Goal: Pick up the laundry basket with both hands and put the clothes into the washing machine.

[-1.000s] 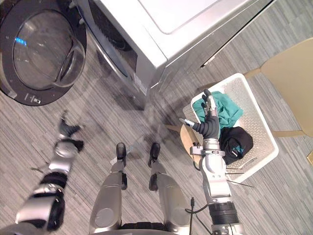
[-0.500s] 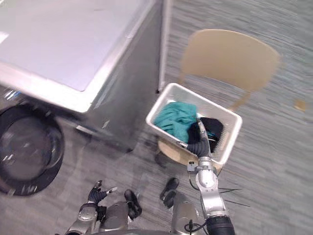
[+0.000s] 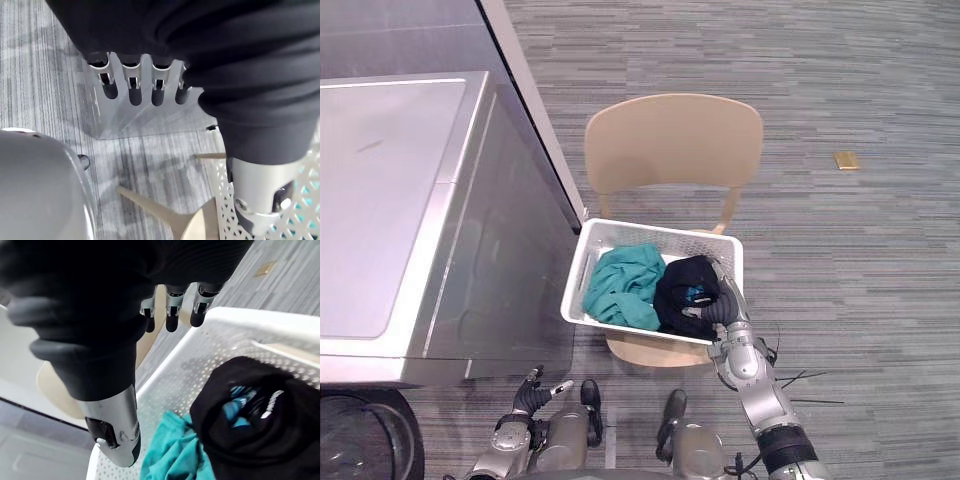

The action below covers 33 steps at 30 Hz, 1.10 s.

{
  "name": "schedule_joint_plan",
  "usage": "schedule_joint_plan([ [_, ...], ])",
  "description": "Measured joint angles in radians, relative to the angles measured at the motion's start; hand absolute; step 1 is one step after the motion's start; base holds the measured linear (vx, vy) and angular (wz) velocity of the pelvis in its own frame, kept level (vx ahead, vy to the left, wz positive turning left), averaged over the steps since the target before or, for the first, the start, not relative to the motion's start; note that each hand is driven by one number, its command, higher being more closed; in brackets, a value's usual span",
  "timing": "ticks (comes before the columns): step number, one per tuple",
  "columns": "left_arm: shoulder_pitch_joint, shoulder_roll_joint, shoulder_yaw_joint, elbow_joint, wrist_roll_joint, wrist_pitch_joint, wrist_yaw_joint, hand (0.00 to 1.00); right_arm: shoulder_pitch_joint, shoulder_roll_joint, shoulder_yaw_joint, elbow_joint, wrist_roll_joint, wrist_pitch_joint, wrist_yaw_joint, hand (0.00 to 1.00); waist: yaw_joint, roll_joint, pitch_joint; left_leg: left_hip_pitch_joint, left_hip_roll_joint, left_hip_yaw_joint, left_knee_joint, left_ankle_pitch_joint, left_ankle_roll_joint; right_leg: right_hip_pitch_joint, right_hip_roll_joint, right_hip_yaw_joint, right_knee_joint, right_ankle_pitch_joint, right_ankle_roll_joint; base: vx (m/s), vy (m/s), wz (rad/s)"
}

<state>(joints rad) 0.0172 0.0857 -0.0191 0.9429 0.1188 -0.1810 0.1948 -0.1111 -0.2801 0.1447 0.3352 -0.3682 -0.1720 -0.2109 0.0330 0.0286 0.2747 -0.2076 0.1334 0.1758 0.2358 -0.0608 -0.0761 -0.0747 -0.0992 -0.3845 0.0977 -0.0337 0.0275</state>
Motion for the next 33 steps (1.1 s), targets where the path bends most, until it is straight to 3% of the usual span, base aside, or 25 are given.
schedule_joint_plan([
  [4,-0.004,0.025,0.014,-0.005,0.000,-0.004,0.003,0.00,-0.179,-0.005,0.100,0.192,-0.060,0.004,0.001,0.00,0.042,-0.006,0.018,-0.010,-0.039,-0.009,-0.033,0.019,0.027,-0.010,-0.025,-0.002,-0.015,0.017,0.024,0.03,0.117,0.17],
  [9,-0.040,0.049,0.034,0.000,-0.008,-0.001,0.021,0.00,-0.458,-0.007,0.157,0.417,-0.097,0.029,-0.003,0.00,0.103,-0.010,0.133,-0.066,-0.047,-0.043,-0.064,0.057,0.045,-0.063,-0.030,-0.026,-0.010,0.030,0.016,-0.09,0.037,0.18],
  [13,-0.047,0.046,0.034,0.006,-0.031,-0.002,0.027,0.00,-0.593,-0.012,0.210,0.616,-0.129,0.049,-0.004,0.00,0.139,-0.007,0.157,-0.118,-0.058,-0.083,-0.083,0.090,0.051,-0.110,-0.034,-0.055,0.003,0.033,0.012,-0.08,0.019,0.28],
  [17,-0.093,0.039,0.032,0.050,-0.040,-0.003,0.029,0.00,-0.727,-0.014,0.212,0.831,-0.198,0.100,-0.009,0.00,0.173,0.001,0.172,-0.169,-0.071,-0.123,-0.105,0.124,0.056,-0.155,-0.041,-0.082,0.016,0.034,0.010,-0.06,0.026,0.28],
  [18,-0.108,0.032,0.030,0.056,-0.045,-0.004,0.030,0.00,-0.754,-0.025,0.210,0.864,-0.207,0.113,-0.012,1.00,0.178,0.011,0.177,-0.183,-0.078,-0.138,-0.110,0.134,0.060,-0.167,-0.041,-0.086,0.021,0.034,0.009,-0.05,0.026,0.31],
  [21,-0.154,0.013,0.027,0.081,-0.050,-0.013,0.033,0.00,-0.793,-0.054,0.206,0.901,-0.214,0.144,-0.040,1.00,0.198,0.038,0.191,-0.209,-0.091,-0.172,-0.143,0.162,0.063,-0.190,-0.045,-0.108,0.024,0.034,0.009,-0.06,0.019,0.34],
  [27,-0.187,0.004,0.022,0.090,-0.070,-0.016,0.038,0.00,-0.824,-0.094,0.205,0.898,-0.218,0.153,-0.070,1.00,0.207,0.042,0.198,-0.217,-0.099,-0.207,-0.202,0.201,0.060,-0.211,-0.045,-0.115,0.029,0.029,0.005,-0.02,-0.012,0.20],
  [33,-0.202,-0.003,0.021,0.088,-0.080,-0.020,0.049,0.00,-0.813,-0.066,0.157,0.849,-0.081,0.148,-0.071,1.00,0.202,0.045,0.214,-0.202,-0.097,-0.217,-0.203,0.213,0.059,-0.206,-0.044,-0.097,0.047,0.015,0.006,0.02,-0.037,0.02],
])
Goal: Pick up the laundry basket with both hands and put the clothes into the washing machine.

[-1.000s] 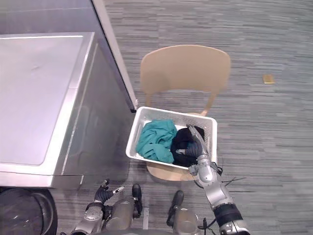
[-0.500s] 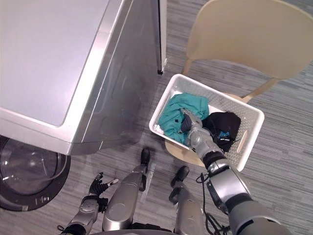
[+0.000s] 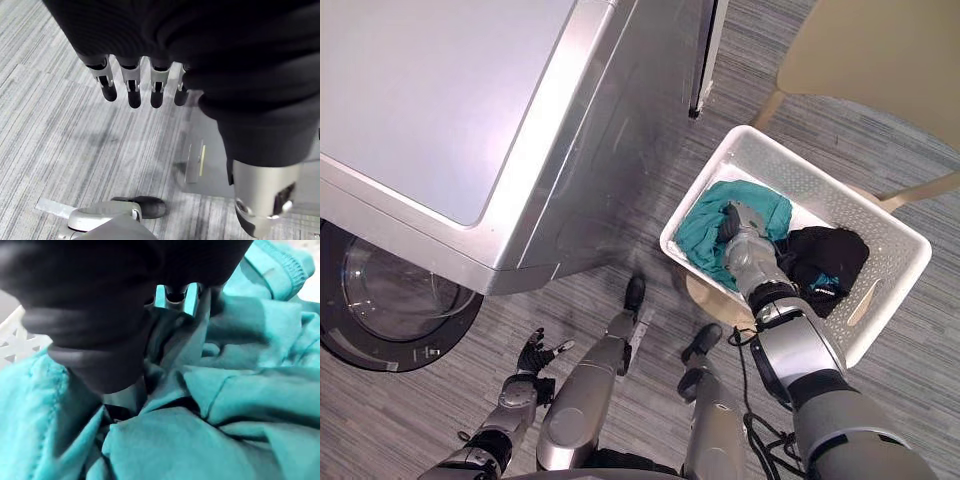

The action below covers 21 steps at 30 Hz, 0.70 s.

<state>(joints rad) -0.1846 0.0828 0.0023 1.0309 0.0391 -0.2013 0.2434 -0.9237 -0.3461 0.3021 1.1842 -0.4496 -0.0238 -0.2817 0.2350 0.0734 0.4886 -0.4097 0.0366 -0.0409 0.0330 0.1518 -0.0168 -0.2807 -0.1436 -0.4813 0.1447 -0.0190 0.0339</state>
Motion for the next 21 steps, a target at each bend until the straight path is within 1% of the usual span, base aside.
schedule_joint_plan([
  [4,-0.002,0.000,0.000,-0.007,-0.005,0.000,0.001,0.00,0.053,0.006,-0.082,-0.141,0.080,-0.009,-0.004,1.00,-0.005,-0.001,0.012,0.053,0.001,0.015,-0.017,0.000,0.000,0.032,0.000,0.028,0.003,-0.003,0.004,-0.01,-0.020,-0.15],
  [5,-0.001,0.000,0.000,-0.013,-0.008,0.000,0.001,0.00,0.072,0.010,-0.119,-0.193,0.122,-0.014,-0.008,1.00,-0.009,-0.003,0.013,0.069,0.001,0.018,-0.026,0.000,0.000,0.039,-0.001,0.035,0.007,-0.005,0.005,-0.03,-0.004,-0.10],
  [6,-0.001,0.000,0.000,-0.019,-0.009,0.001,0.001,0.00,0.089,0.018,-0.159,-0.240,0.179,-0.023,-0.015,1.00,-0.024,-0.003,0.013,0.083,0.001,0.020,-0.035,0.000,0.000,0.047,-0.002,0.038,0.009,-0.006,0.006,-0.03,-0.002,-0.07],
  [7,-0.001,0.000,0.000,-0.022,-0.009,0.001,0.001,0.00,0.099,0.026,-0.181,-0.267,0.202,-0.027,-0.021,1.00,-0.031,-0.003,0.013,0.090,0.000,0.020,-0.039,0.000,0.000,0.052,-0.003,0.038,0.009,-0.007,0.007,-0.01,0.002,-0.07],
  [9,0.005,0.000,0.000,-0.033,-0.009,0.003,0.000,0.00,0.159,0.064,-0.252,-0.388,0.302,-0.049,-0.040,1.00,-0.047,-0.006,0.015,0.128,0.000,0.029,-0.065,0.004,-0.004,0.072,-0.011,0.046,0.010,-0.009,0.010,0.01,0.006,-0.08],
  [10,0.011,0.000,0.000,-0.045,-0.008,0.007,0.000,0.00,0.178,0.078,-0.264,-0.427,0.329,-0.052,-0.045,1.00,-0.054,-0.008,0.016,0.138,0.000,0.032,-0.069,0.005,-0.003,0.080,-0.012,0.048,0.010,-0.010,0.011,0.04,-0.003,-0.08],
  [12,0.016,-0.004,0.000,-0.051,-0.008,0.021,-0.001,0.00,0.281,0.131,-0.298,-0.572,0.435,-0.088,-0.047,1.00,-0.061,-0.013,0.015,0.179,-0.001,0.047,-0.075,0.004,-0.003,0.111,-0.014,0.061,0.008,-0.012,0.015,0.06,-0.014,-0.15],
  [13,0.019,-0.004,0.000,-0.051,-0.008,0.023,-0.001,0.00,0.307,0.145,-0.298,-0.610,0.457,-0.091,-0.047,1.00,-0.065,-0.015,0.013,0.192,-0.002,0.051,-0.080,0.004,-0.003,0.120,-0.014,0.066,0.007,-0.015,0.019,0.06,-0.019,-0.17],
  [15,0.058,0.000,0.005,-0.060,-0.007,0.023,-0.002,0.00,0.429,0.226,-0.283,-0.756,0.543,-0.132,-0.040,1.00,-0.093,-0.042,-0.021,0.217,-0.001,0.065,-0.104,0.004,-0.003,0.131,-0.013,0.076,0.000,-0.020,0.026,0.08,-0.026,-0.14],
  [16,0.063,0.001,0.009,-0.061,-0.007,0.024,-0.002,0.00,0.466,0.243,-0.276,-0.796,0.562,-0.141,-0.038,1.00,-0.101,-0.052,-0.033,0.222,-0.001,0.070,-0.105,0.004,-0.004,0.135,-0.012,0.079,-0.005,-0.020,0.026,0.11,-0.026,-0.16],
  [17,0.083,0.005,0.009,-0.063,-0.007,0.029,-0.003,0.00,0.530,0.269,-0.256,-0.857,0.590,-0.155,-0.024,1.00,-0.113,-0.070,-0.056,0.235,-0.001,0.077,-0.110,0.001,-0.003,0.145,-0.012,0.086,-0.011,-0.020,0.026,0.09,-0.017,-0.16],
  [18,0.092,0.007,0.010,-0.064,-0.007,0.030,-0.004,0.00,0.563,0.278,-0.247,-0.887,0.599,-0.160,-0.015,1.00,-0.115,-0.079,-0.071,0.246,-0.001,0.086,-0.115,0.000,-0.003,0.148,-0.012,0.094,-0.013,-0.020,0.028,0.11,-0.015,-0.33],
  [20,0.120,0.012,0.013,-0.069,-0.007,0.031,-0.011,0.00,0.676,0.304,-0.219,-1.009,0.618,-0.180,0.028,1.00,-0.115,-0.111,-0.111,0.285,-0.002,0.126,-0.123,-0.005,-0.009,0.166,-0.009,0.134,-0.020,-0.018,0.032,0.09,-0.009,-0.54],
  [21,0.133,0.013,0.014,-0.074,-0.006,0.030,-0.020,0.00,0.711,0.314,-0.200,-1.058,0.621,-0.197,0.046,1.00,-0.119,-0.121,-0.128,0.300,-0.001,0.137,-0.123,-0.018,-0.005,0.172,-0.008,0.157,-0.025,-0.015,0.034,0.04,-0.005,-0.46],
])
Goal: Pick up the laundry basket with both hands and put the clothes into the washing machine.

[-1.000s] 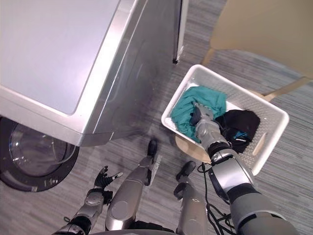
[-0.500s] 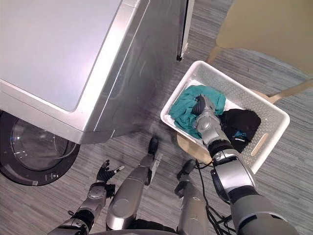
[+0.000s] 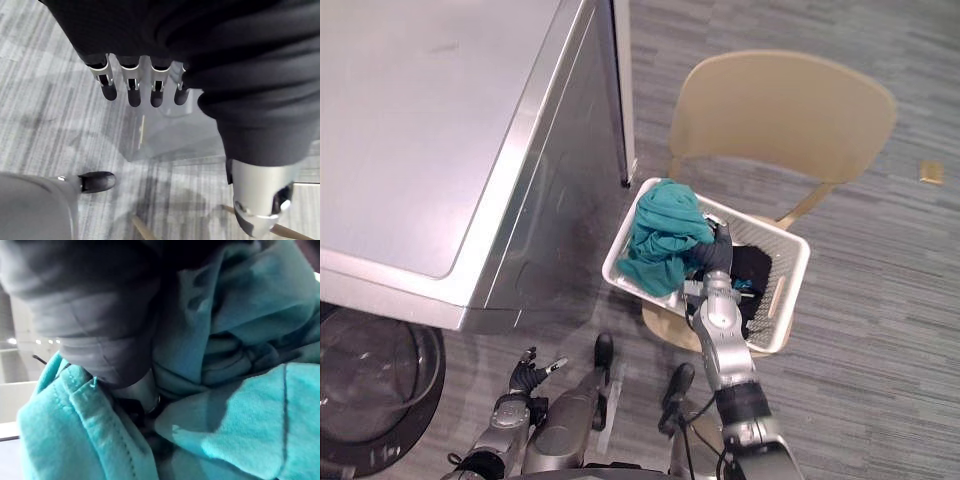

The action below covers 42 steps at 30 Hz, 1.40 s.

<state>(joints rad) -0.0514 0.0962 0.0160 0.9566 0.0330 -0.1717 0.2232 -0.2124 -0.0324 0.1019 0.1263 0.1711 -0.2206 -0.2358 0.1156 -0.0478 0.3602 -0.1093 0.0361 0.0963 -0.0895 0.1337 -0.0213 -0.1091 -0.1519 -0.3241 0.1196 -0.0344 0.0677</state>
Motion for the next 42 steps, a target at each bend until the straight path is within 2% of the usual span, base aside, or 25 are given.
schedule_joint_plan([
  [1,0.001,0.000,0.000,0.000,0.000,0.000,-0.001,0.00,0.003,0.004,0.003,-0.006,0.002,-0.002,0.002,1.00,-0.001,-0.001,-0.003,0.001,0.001,0.002,0.000,-0.002,0.003,0.000,0.000,0.002,0.000,0.000,0.000,0.02,0.014,-0.37],
  [4,0.007,0.005,-0.013,-0.002,0.000,-0.001,-0.008,0.00,0.044,0.008,0.033,-0.099,0.025,-0.039,0.047,1.00,-0.041,-0.004,-0.013,-0.018,0.000,-0.005,0.045,-0.023,0.009,-0.034,0.001,0.078,0.071,-0.006,0.008,-0.03,0.028,0.06],
  [5,0.006,0.010,-0.013,-0.003,0.000,-0.001,-0.011,0.00,0.080,0.008,0.035,-0.141,0.037,-0.049,0.061,1.00,-0.064,-0.006,-0.015,-0.050,0.001,-0.029,0.090,-0.032,0.022,-0.055,-0.007,0.156,0.165,-0.058,0.025,-0.03,0.033,0.79],
  [6,0.003,0.012,-0.013,-0.004,0.000,-0.006,-0.012,0.00,0.104,0.007,0.035,-0.162,0.040,-0.054,0.066,1.00,-0.077,-0.006,-0.016,-0.070,-0.005,-0.069,0.121,-0.035,0.024,-0.064,-0.013,0.191,0.259,-0.105,0.016,-0.02,-0.043,1.41],
  [7,0.001,0.025,-0.013,-0.018,0.000,-0.011,-0.014,0.00,0.141,0.008,0.037,-0.185,0.043,-0.061,0.072,1.00,-0.079,-0.009,-0.017,-0.101,-0.013,-0.128,0.167,-0.038,0.020,-0.063,-0.010,0.229,0.404,-0.163,0.028,-0.03,-0.155,1.50],
  [8,0.004,0.030,-0.013,-0.030,0.000,-0.011,-0.016,0.00,0.160,0.016,0.048,-0.191,0.045,-0.065,0.086,1.00,-0.070,-0.020,-0.024,-0.129,-0.025,-0.167,0.203,-0.042,0.014,-0.049,-0.007,0.265,0.482,-0.198,0.035,-0.05,-0.205,1.39],
  [10,0.032,0.041,-0.007,-0.078,-0.002,-0.011,-0.019,0.00,0.152,0.013,0.090,-0.190,0.045,-0.066,0.108,1.00,-0.044,-0.032,-0.031,-0.169,-0.043,-0.205,0.241,-0.034,-0.006,-0.006,-0.001,0.288,0.446,-0.272,0.043,-0.16,-0.252,0.78],
  [11,0.057,0.037,-0.007,-0.125,-0.004,-0.012,-0.019,0.00,0.130,0.009,0.115,-0.177,0.044,-0.066,0.112,1.00,-0.032,-0.028,-0.033,-0.182,-0.039,-0.215,0.238,-0.018,-0.027,0.018,0.013,0.278,0.388,-0.308,0.029,-0.23,-0.265,0.40],
  [13,0.099,0.010,-0.019,-0.204,-0.013,-0.014,-0.016,0.00,0.092,-0.003,0.133,-0.159,0.044,-0.068,0.114,1.00,-0.015,0.006,-0.050,-0.216,-0.014,-0.249,0.209,0.028,-0.056,0.043,0.045,0.233,0.277,-0.349,-0.015,-0.30,-0.246,0.35],
  [14,0.131,-0.022,-0.042,-0.274,-0.029,-0.014,-0.012,0.00,0.062,-0.034,0.129,-0.121,0.045,-0.078,0.109,1.00,-0.017,0.070,-0.060,-0.226,0.035,-0.292,0.161,0.057,-0.063,0.042,0.101,0.193,0.246,-0.309,-0.040,-0.40,-0.251,0.50],
  [15,0.165,-0.039,-0.070,-0.345,-0.042,-0.018,-0.010,0.00,0.042,-0.058,0.129,-0.083,0.045,-0.076,0.106,1.00,-0.014,0.096,-0.064,-0.215,0.073,-0.271,0.114,0.039,-0.060,0.040,0.132,0.176,0.232,-0.286,-0.058,-0.35,-0.186,0.50],
  [16,0.180,-0.046,-0.088,-0.378,-0.044,-0.022,-0.009,0.00,0.036,-0.072,0.128,-0.067,0.045,-0.076,0.107,1.00,-0.012,0.103,-0.065,-0.203,0.090,-0.249,0.082,0.004,-0.054,0.039,0.139,0.163,0.219,-0.270,-0.068,-0.34,-0.155,0.45],
  [17,0.185,-0.054,-0.117,-0.430,-0.044,-0.034,-0.018,0.00,0.025,-0.090,0.118,-0.049,0.043,-0.075,0.108,1.00,-0.008,0.096,-0.064,-0.204,0.087,-0.171,0.063,-0.055,-0.041,0.039,0.121,0.139,0.177,-0.240,-0.097,-0.25,-0.112,0.39],
  [18,0.187,-0.055,-0.130,-0.453,-0.044,-0.035,-0.023,0.00,0.021,-0.100,0.109,-0.045,0.042,-0.075,0.108,1.00,-0.007,0.095,-0.064,-0.205,0.078,-0.153,0.071,-0.047,-0.039,0.034,0.109,0.133,0.169,-0.229,-0.103,-0.24,-0.102,0.55],
  [20,0.215,-0.051,-0.152,-0.606,-0.043,-0.047,-0.045,0.00,0.015,-0.130,0.078,-0.027,0.044,-0.072,0.110,1.00,-0.027,0.100,-0.072,-0.206,0.013,-0.112,0.232,-0.053,-0.036,0.006,0.044,0.095,0.159,-0.189,-0.099,-0.20,-0.069,0.61],
  [21,0.226,-0.050,-0.152,-0.646,-0.043,-0.058,-0.049,0.00,0.017,-0.143,0.078,-0.026,0.044,-0.068,0.111,1.00,-0.031,0.110,-0.078,-0.201,0.014,-0.105,0.282,-0.056,-0.033,0.005,0.042,0.086,0.155,-0.180,-0.100,-0.21,0.004,0.52],
  [22,0.237,-0.043,-0.153,-0.720,-0.042,-0.090,-0.050,0.00,0.018,-0.169,0.077,-0.021,0.044,-0.059,0.117,1.00,-0.033,0.122,-0.086,-0.169,0.025,-0.092,0.361,-0.101,-0.026,0.005,0.042,0.071,0.144,-0.165,-0.094,-0.13,0.044,0.45],
  [23,0.229,-0.033,-0.155,-0.760,-0.041,-0.112,-0.052,0.00,0.018,-0.176,0.072,-0.019,0.045,-0.053,0.128,1.00,-0.040,0.140,-0.098,-0.113,0.032,-0.091,0.354,-0.156,-0.024,0.007,0.041,0.050,0.136,-0.156,-0.090,-0.12,0.066,0.46],
  [25,0.202,0.003,-0.185,-0.794,-0.039,-0.139,-0.070,0.00,0.019,-0.170,0.074,-0.018,0.054,-0.053,0.151,1.00,-0.047,0.147,-0.103,-0.039,0.037,-0.096,0.232,-0.159,-0.029,0.007,0.043,0.028,0.125,-0.145,-0.077,-0.11,0.100,0.39],
  [26,0.183,0.024,-0.211,-0.801,-0.039,-0.146,-0.079,0.00,0.020,-0.168,0.073,-0.012,0.055,-0.053,0.155,1.00,-0.049,0.149,-0.106,-0.018,0.041,-0.099,0.176,-0.158,-0.036,0.006,0.046,0.020,0.125,-0.142,-0.071,-0.13,0.161,0.37],
  [28,0.138,0.070,-0.271,-0.800,-0.039,-0.145,-0.095,0.00,0.026,-0.152,0.073,0.017,0.068,-0.043,0.175,1.00,-0.048,0.121,-0.126,-0.014,0.021,-0.113,0.124,-0.124,-0.039,0.005,0.029,0.003,0.106,-0.118,-0.047,-0.06,0.131,0.29],
  [31,0.109,0.095,-0.321,-0.800,-0.039,-0.146,-0.116,0.00,0.033,-0.128,0.099,0.018,0.097,-0.034,0.200,1.00,-0.047,0.102,-0.139,0.017,0.002,-0.118,0.081,-0.099,-0.023,0.044,0.018,-0.004,0.055,-0.089,-0.023,0.00,0.113,0.12],
  [33,0.091,0.102,-0.363,-0.799,-0.025,-0.146,-0.120,0.00,0.042,-0.125,0.152,0.019,0.142,-0.032,0.241,1.00,-0.047,0.096,-0.174,0.043,-0.013,-0.102,0.055,-0.092,-0.015,0.062,0.007,0.007,0.033,-0.076,-0.009,0.03,0.096,-0.10],
  [40,-0.030,0.097,-0.467,-0.760,0.027,-0.145,-0.125,0.00,0.042,-0.100,0.272,0.057,0.254,-0.002,0.293,1.00,-0.053,0.092,-0.216,0.080,-0.013,-0.064,0.048,-0.092,-0.015,0.096,0.015,0.050,-0.021,-0.041,-0.010,0.02,0.016,-0.20],
  [42,-0.050,0.100,-0.485,-0.751,0.052,-0.142,-0.105,0.00,0.041,-0.097,0.296,0.058,0.306,0.002,0.299,1.00,-0.071,0.090,-0.228,0.092,-0.003,-0.058,0.038,-0.090,-0.018,0.106,0.028,0.058,-0.039,-0.028,-0.014,-0.02,-0.025,-0.14],
])
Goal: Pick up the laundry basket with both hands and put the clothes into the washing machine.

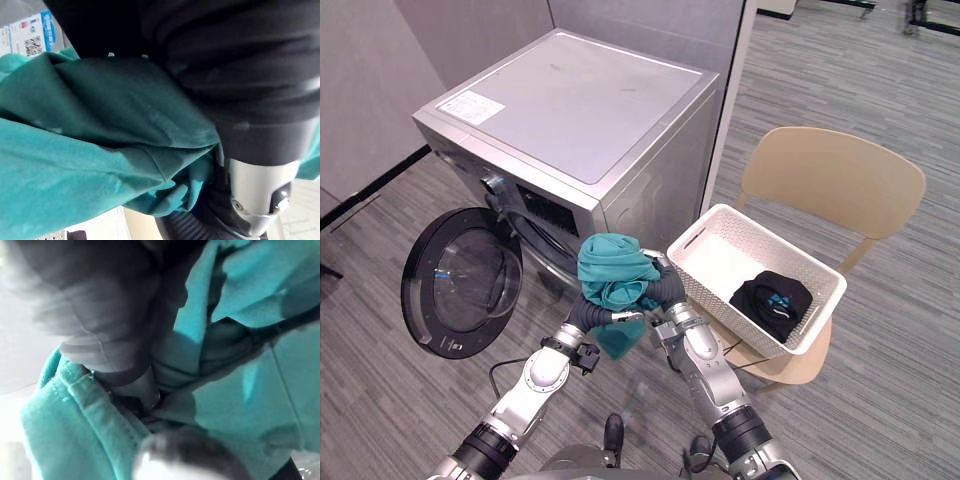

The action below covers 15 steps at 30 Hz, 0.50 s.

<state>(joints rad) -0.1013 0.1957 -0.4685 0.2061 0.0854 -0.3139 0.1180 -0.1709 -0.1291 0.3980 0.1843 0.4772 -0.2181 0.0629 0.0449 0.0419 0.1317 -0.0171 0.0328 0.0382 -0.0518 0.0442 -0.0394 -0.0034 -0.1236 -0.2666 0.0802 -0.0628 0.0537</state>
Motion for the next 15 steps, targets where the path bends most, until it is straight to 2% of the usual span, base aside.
schedule_joint_plan([
  [1,-0.004,0.005,0.000,0.000,0.003,0.000,0.003,1.00,-0.001,0.003,0.005,0.000,0.013,0.000,0.000,1.00,-0.003,-0.002,-0.007,0.000,0.003,0.003,-0.004,0.004,-0.006,-0.001,0.003,0.003,-0.006,0.004,-0.003,-0.03,-0.034,-0.18],
  [7,-0.057,0.008,0.000,0.031,0.014,0.006,0.067,1.00,-0.030,0.004,0.077,0.014,0.121,-0.005,-0.002,1.00,-0.004,-0.003,-0.025,0.010,0.030,0.022,-0.010,0.010,-0.014,0.020,0.041,0.030,-0.072,0.053,-0.023,-0.04,-0.030,-0.17],
  [8,-0.060,0.008,-0.001,0.041,0.014,0.008,0.078,1.00,-0.031,0.002,0.086,0.023,0.126,-0.006,-0.002,0.00,-0.004,-0.002,-0.036,0.009,0.034,0.024,-0.013,0.011,-0.016,0.020,0.046,0.034,-0.082,0.060,-0.026,-0.04,-0.046,-0.10],
  [15,-0.059,0.017,-0.003,0.045,0.027,0.027,0.107,1.00,-0.049,-0.014,0.113,0.029,0.116,-0.011,-0.020,0.00,-0.004,-0.006,-0.052,0.012,0.055,0.027,-0.015,0.016,-0.024,0.051,0.076,0.037,-0.150,0.097,-0.045,-0.02,-0.033,-0.04],
])
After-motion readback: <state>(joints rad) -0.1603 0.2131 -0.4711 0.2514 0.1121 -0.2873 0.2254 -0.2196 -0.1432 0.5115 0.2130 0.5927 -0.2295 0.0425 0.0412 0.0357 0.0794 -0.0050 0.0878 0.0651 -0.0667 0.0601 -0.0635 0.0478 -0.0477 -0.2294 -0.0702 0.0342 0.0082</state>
